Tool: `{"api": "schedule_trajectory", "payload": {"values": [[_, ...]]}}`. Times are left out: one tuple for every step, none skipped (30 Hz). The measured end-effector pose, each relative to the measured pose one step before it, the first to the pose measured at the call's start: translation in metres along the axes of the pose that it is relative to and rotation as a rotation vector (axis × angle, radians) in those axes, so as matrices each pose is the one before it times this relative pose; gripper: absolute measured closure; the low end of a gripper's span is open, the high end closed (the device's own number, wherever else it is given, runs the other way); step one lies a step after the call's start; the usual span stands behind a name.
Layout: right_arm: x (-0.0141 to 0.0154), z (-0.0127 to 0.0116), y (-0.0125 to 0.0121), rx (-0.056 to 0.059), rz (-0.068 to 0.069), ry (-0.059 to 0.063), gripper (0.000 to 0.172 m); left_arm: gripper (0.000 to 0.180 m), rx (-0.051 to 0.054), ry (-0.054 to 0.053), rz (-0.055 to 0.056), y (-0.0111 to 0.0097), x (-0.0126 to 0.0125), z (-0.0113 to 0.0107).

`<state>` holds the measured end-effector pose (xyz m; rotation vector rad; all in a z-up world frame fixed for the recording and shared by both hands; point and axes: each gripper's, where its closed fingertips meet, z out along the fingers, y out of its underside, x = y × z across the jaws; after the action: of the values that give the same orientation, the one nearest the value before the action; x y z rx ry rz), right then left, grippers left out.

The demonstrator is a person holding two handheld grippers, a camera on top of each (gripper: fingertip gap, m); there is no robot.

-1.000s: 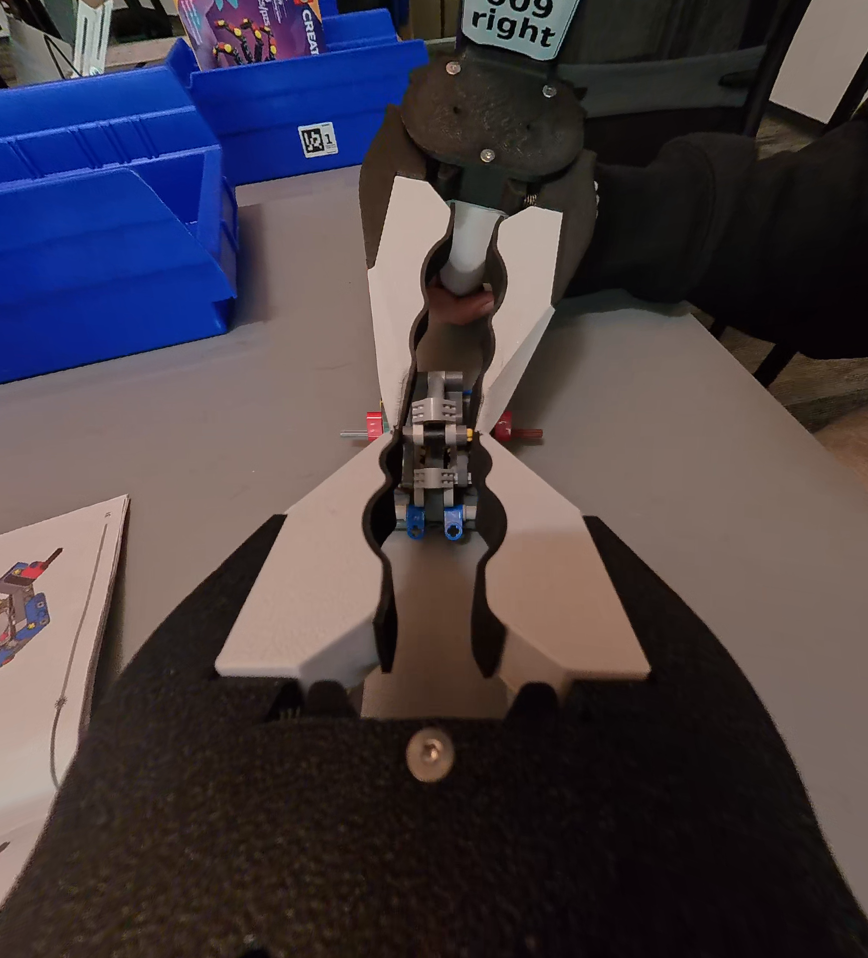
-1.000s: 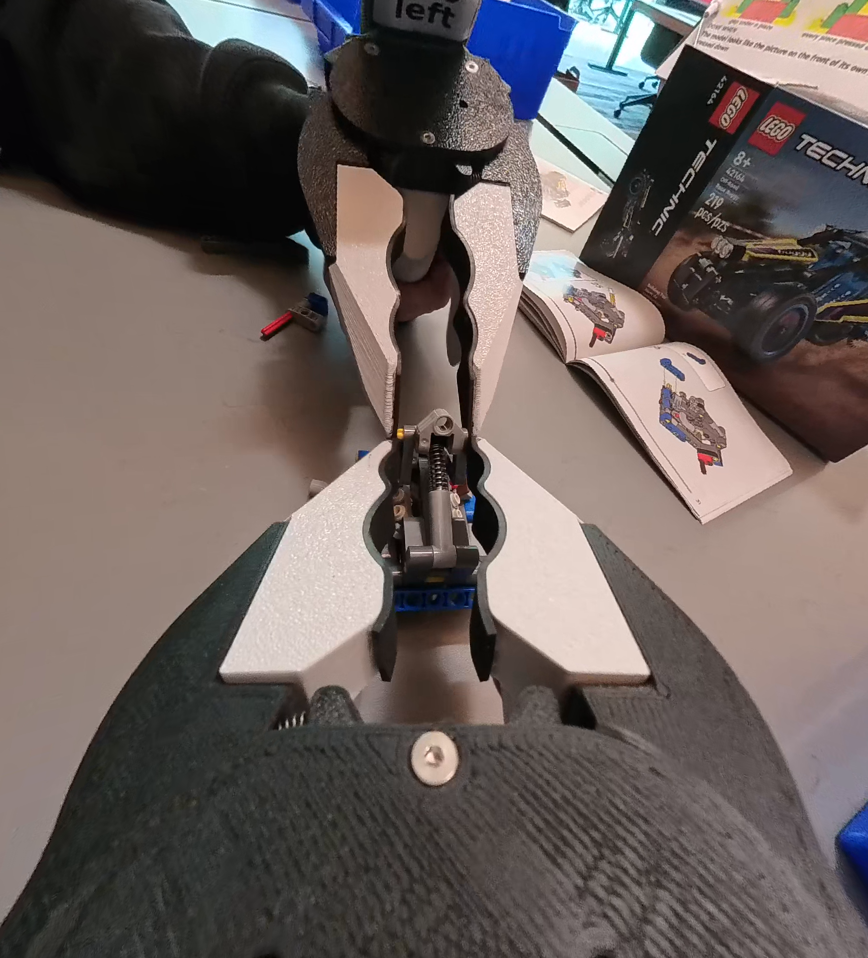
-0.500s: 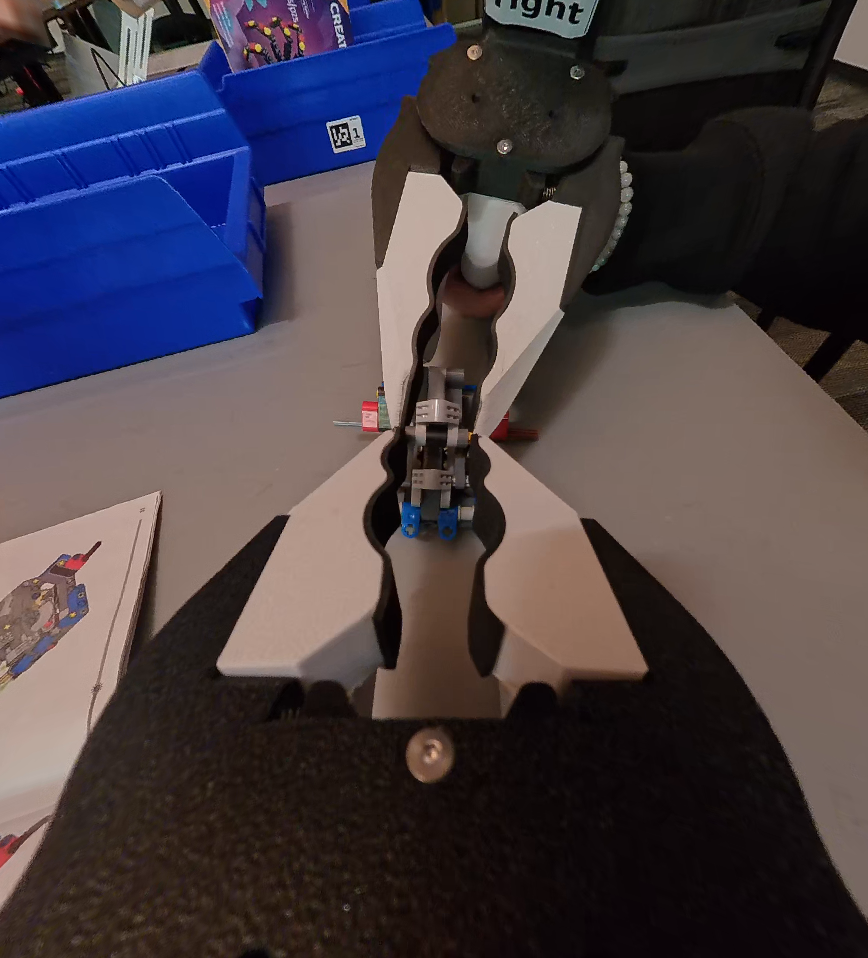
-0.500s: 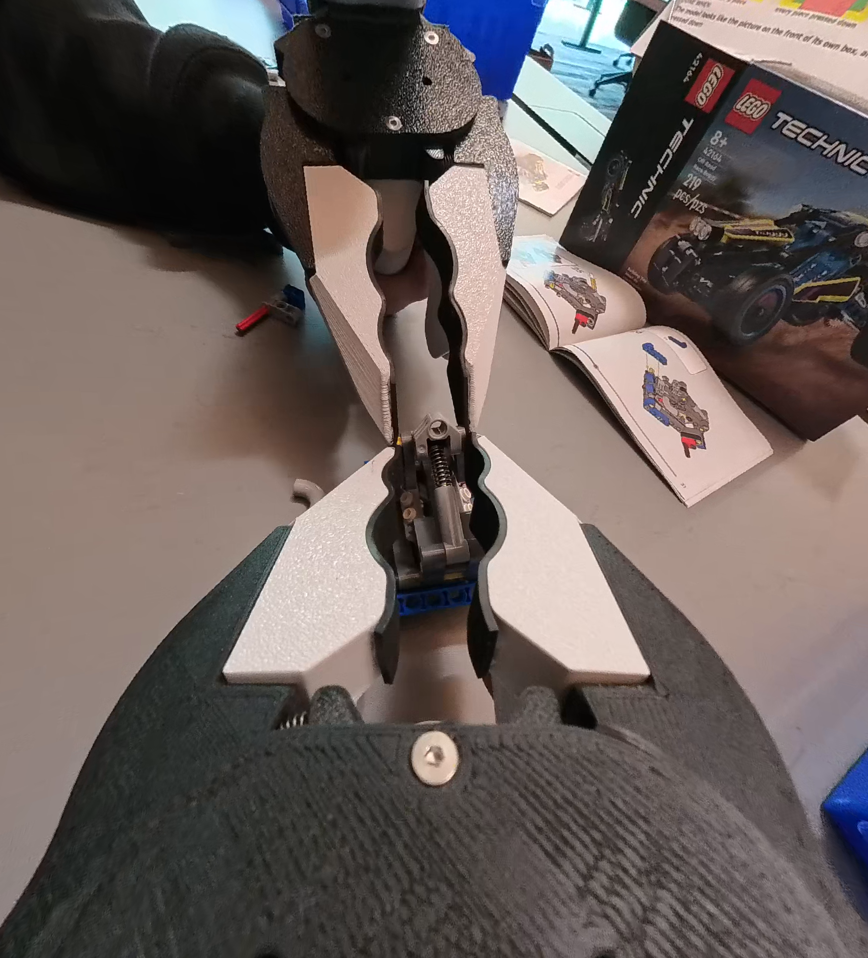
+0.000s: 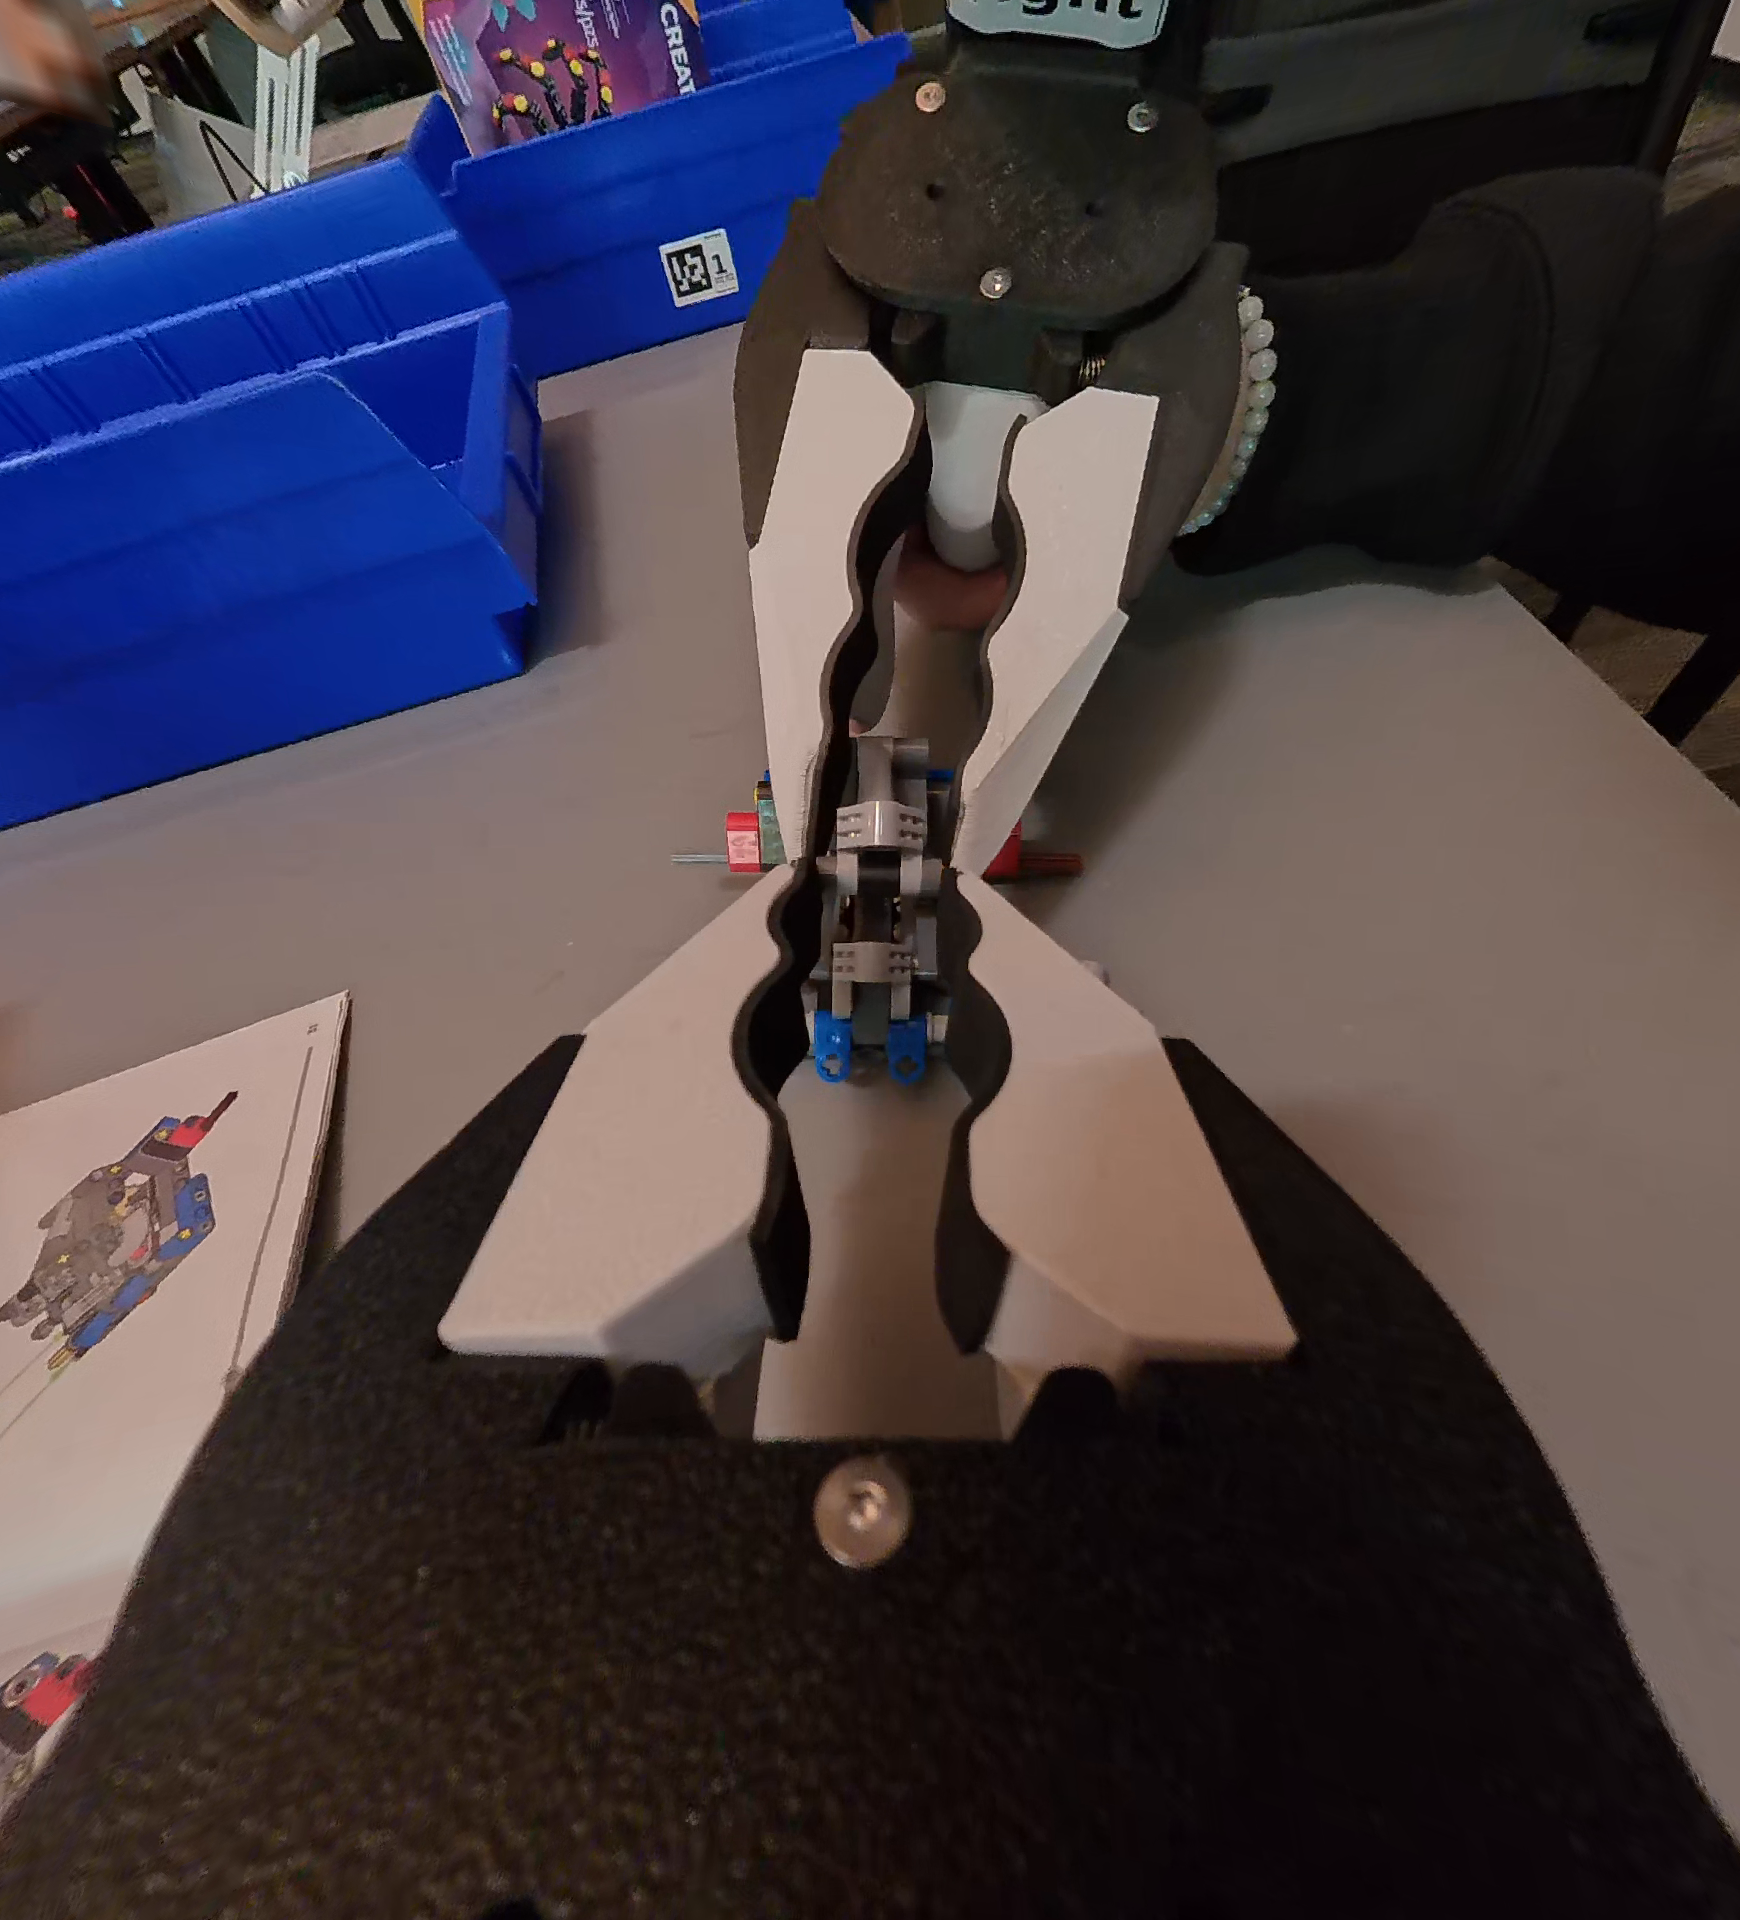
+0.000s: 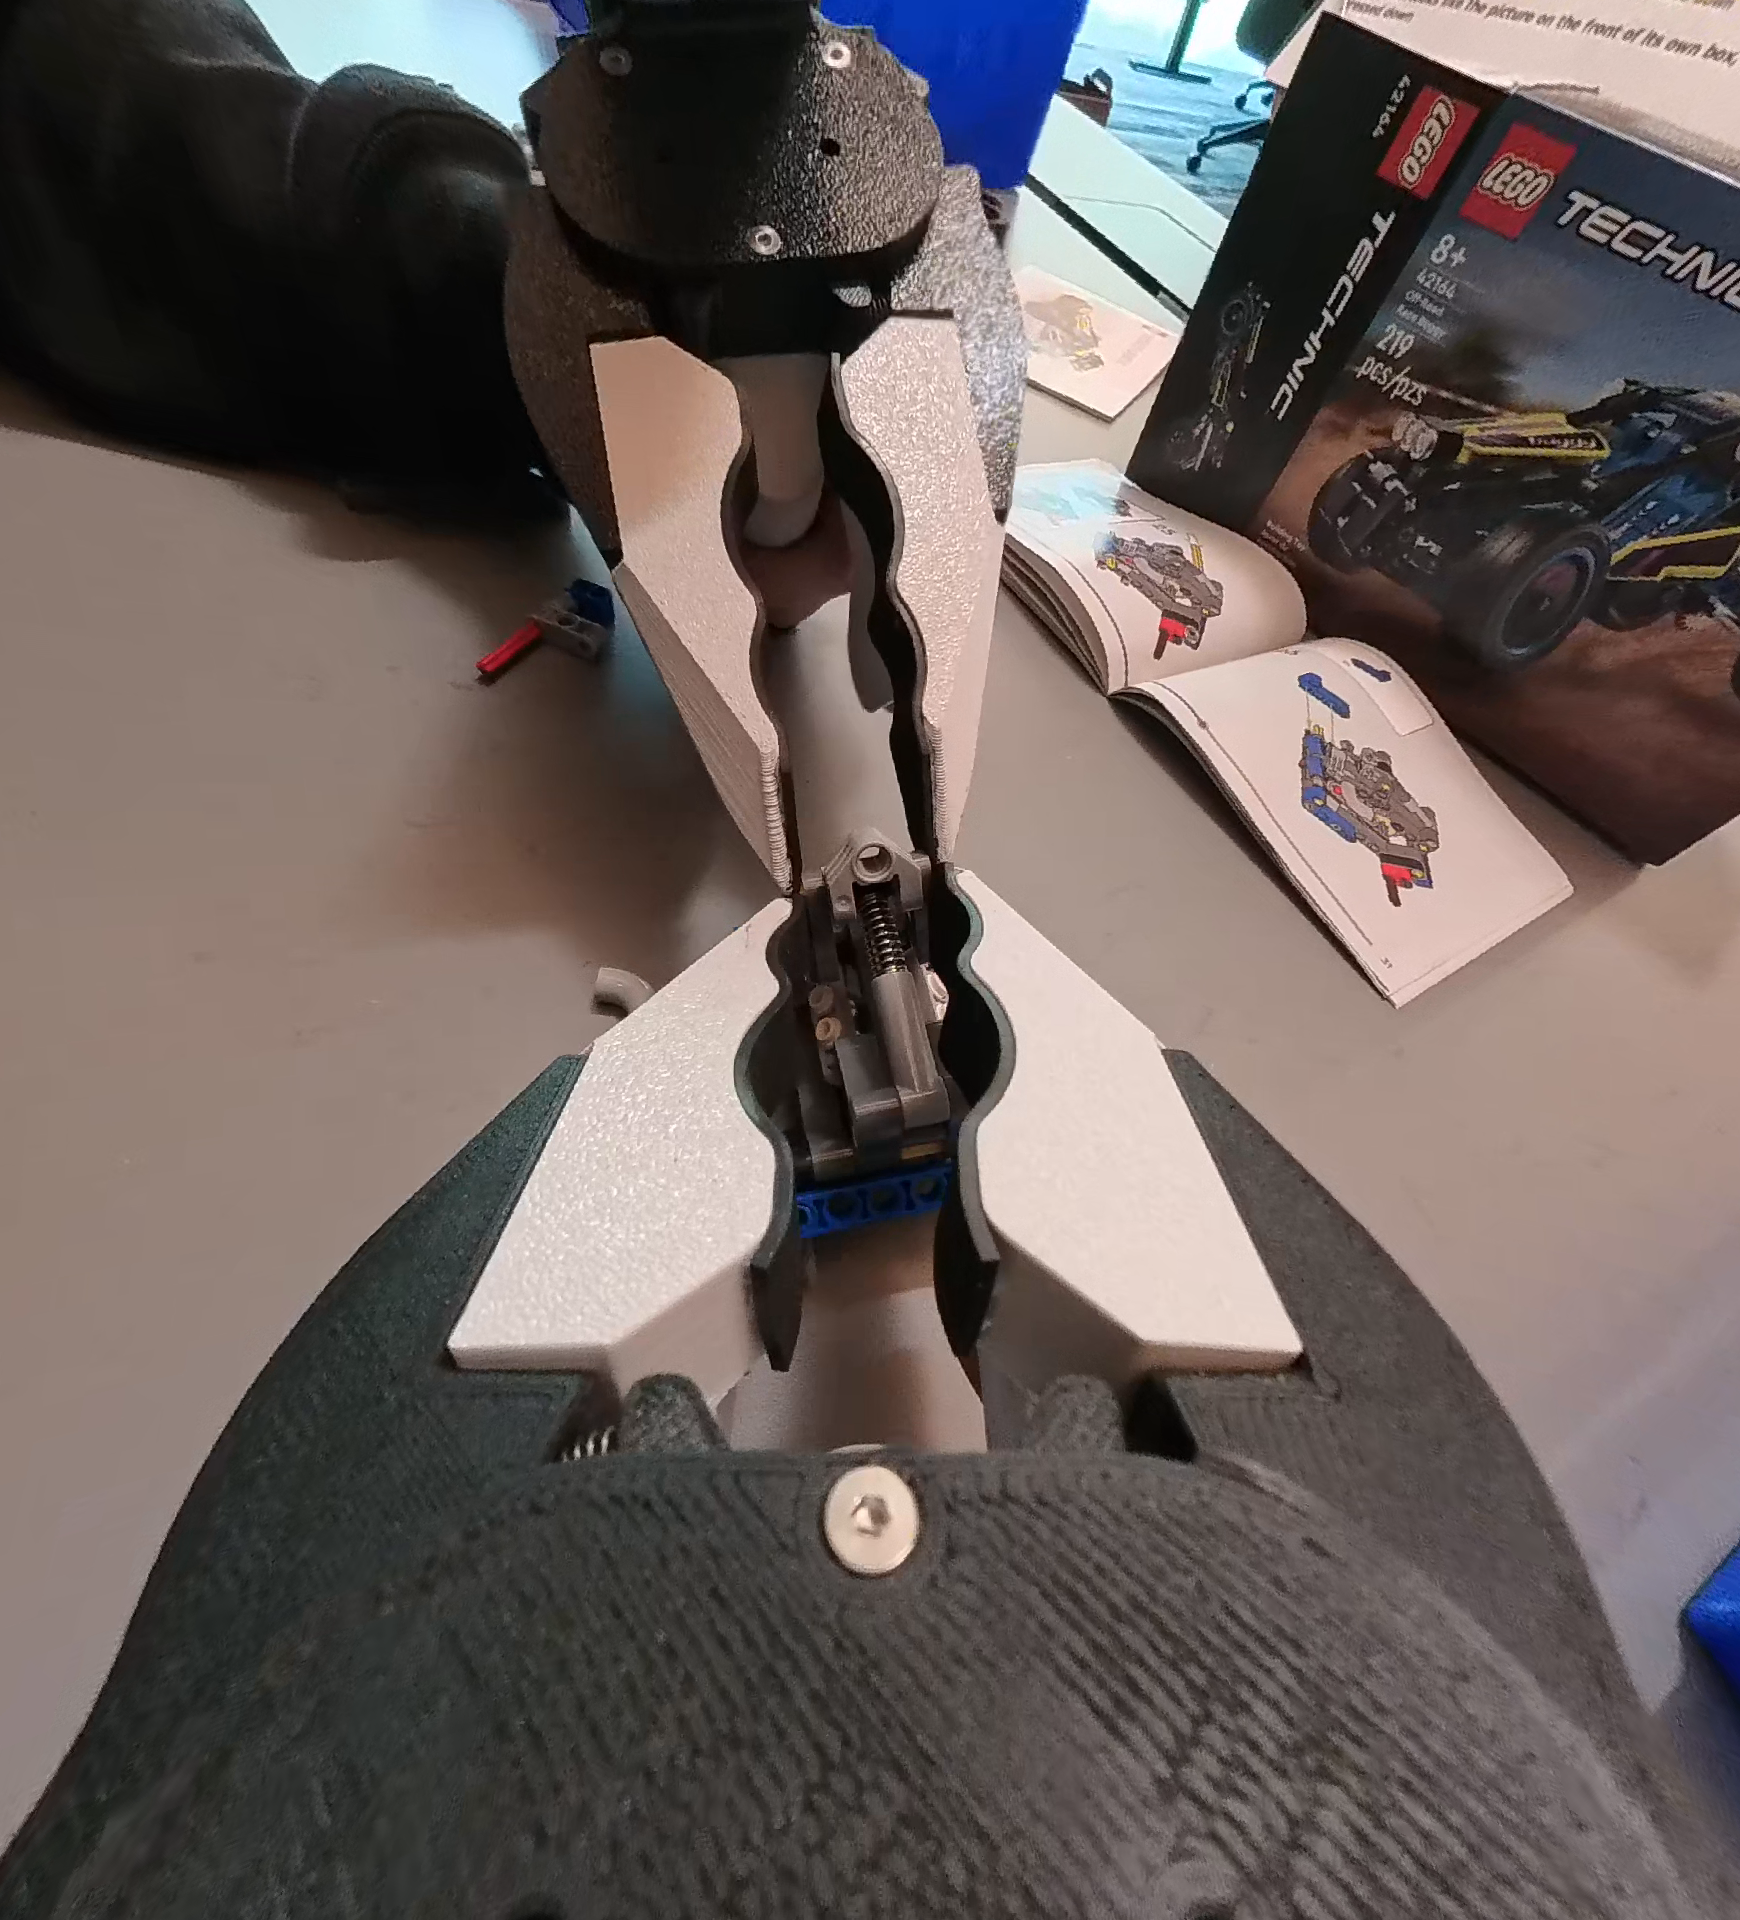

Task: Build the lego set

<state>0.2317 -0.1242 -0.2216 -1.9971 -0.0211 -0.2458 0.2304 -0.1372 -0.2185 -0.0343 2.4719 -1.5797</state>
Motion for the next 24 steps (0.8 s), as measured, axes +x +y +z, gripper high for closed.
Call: {"api": "schedule_trajectory", "payload": {"values": [[-0.00034, 0.0001, -0.00002, 0.0002, -0.0006, -0.0004, 0.153, 0.162, -0.0005, 0.0004, 0.0016, 0.0001, 0.00013, -0.00017], [-0.00002, 0.0, -0.00004, -0.0001, 0.0019, -0.0014, 0.153, 0.162, 0.0023, -0.0002, -0.0012, 0.00008, 0.00007, 0.00001], [0.00018, 0.00008, 0.0001, 0.0001, 0.0006, 0.0003, 0.153, 0.162, 0.0031, 0.0044, -0.0099, 0.00026, -0.00009, -0.00003], [0.00052, 0.00006, 0.00017, 0.0, -0.0017, 0.0038, 0.152, 0.161, 0.0025, 0.0114, -0.0144, 0.00026, 0.00006, -0.00006], [-0.00142, -0.00004, -0.00031, 0.0032, -0.0012, -0.0117, 0.151, 0.161, 0.0019, 0.0184, -0.0013, -0.00014, 0.00165, -0.00058], [-0.00233, -0.00031, -0.00096, 0.0075, -0.001, -0.0194, 0.151, 0.161, 0.0036, 0.012, 0.0208, -0.00032, 0.00218, -0.00101], [-0.00094, 0.00009, -0.00042, 0.0025, -0.0046, -0.0048, 0.15, 0.161, -0.0004, 0.0039, 0.0207, 0.00001, 0.00197, -0.00044], [-0.00137, 0.0, -0.00007, 0.001, -0.0103, -0.004, 0.15, 0.161, -0.001, -0.0024, 0.018, 0.00006, 0.0014, -0.00036], [-0.0023, -0.00047, -0.00039, 0.0035, -0.0123, -0.0108, 0.15, 0.16, -0.0012, 0.0002, 0.0175, 0.00019, 0.00213, -0.00034], [-0.00116, -0.00026, -0.00031, 0.0026, -0.005, -0.006, 0.15, 0.16, -0.0004, -0.0057, 0.006, -0.00019, 0.00109, -0.00008], [-0.00018, -0.0001, 0.00001, 0.0002, -0.0041, 0.001, 0.15, 0.16, 0.0016, -0.0079, -0.0009, -0.00037, 0.00025, 0.00005], [-0.00031, 0.00009, -0.00013, 0.0005, -0.0044, 0.0007, 0.15, 0.16, 0.0092, -0.0045, 0.0, -0.0011, 0.00032, -0.00001], [-0.00067, 0.00016, 0.00037, -0.0023, -0.0039, -0.0021, 0.15, 0.16, 0.0082, 0.001, -0.003, -0.001, 0.00073, 0.00028], [-0.00078, 0.00015, 0.00013, -0.0017, -0.0031, -0.0041, 0.15, 0.159, 0.0069, 0.004, -0.0027, -0.00104, 0.00092, 0.00032], [-0.00043, 0.00031, 0.00035, -0.003, -0.0016, -0.0021, 0.149, 0.159, 0.0005, -0.0002, 0.0002, -0.00041, 0.00024, 0.00019], [0.00026, -0.00006, 0.00009, 0.0, 0.0014, 0.0004, 0.149, 0.159, -0.0004, -0.0054, 0.0054, -0.00016, -0.00056, -0.00007], [0.00051, 0.0, -0.00011, 0.0003, 0.0039, 0.0011, 0.15, 0.16, 0.0013, -0.0056, 0.0083, -0.00014, -0.00026, -0.00009], [0.00022, -0.00003, 0.00012, -0.0007, 0.0034, -0.001, 0.149, 0.16, -0.0001, -0.0035, 0.0023, 0.00011, -0.00012, -0.00001], [0.00007, 0.00011, 0.00026, -0.0017, 0.0002, 0.0001, 0.149, 0.159, -0.0042, -0.0032, 0.0004, 0.0007, -0.00022, -0.00017], [-0.00062, 0.00028, 0.00029, -0.0029, -0.0033, -0.0022, 0.149, 0.154, -0.0093, -0.0092, 0.0036, 0.00148, -0.00113, -0.00029], [-0.00077, 0.00043, 0.0005, -0.0041, -0.0054, -0.0019, 0.148, 0.15, -0.0135, -0.0111, 0.0048, 0.00205, -0.00138, -0.00062], [0.00031, 0.00071, 0.00072, -0.0061, -0.0038, 0.0054, 0.145, 0.147, -0.0113, -0.0105, -0.0006, 0.00161, -0.00125, -0.00048], [0.00017, 0.0008, 0.00087, -0.0076, -0.0026, 0.0036, 0.142, 0.147, 0.0003, -0.0041, -0.0051, -0.00036, -0.00036, -0.00045], [-0.00051, 0.00074, 0.00093, -0.0075, -0.0022, -0.0024, 0.142, 0.149, 0.0073, 0.0023, -0.0054, -0.00195, 0.00085, -0.00052]]}}
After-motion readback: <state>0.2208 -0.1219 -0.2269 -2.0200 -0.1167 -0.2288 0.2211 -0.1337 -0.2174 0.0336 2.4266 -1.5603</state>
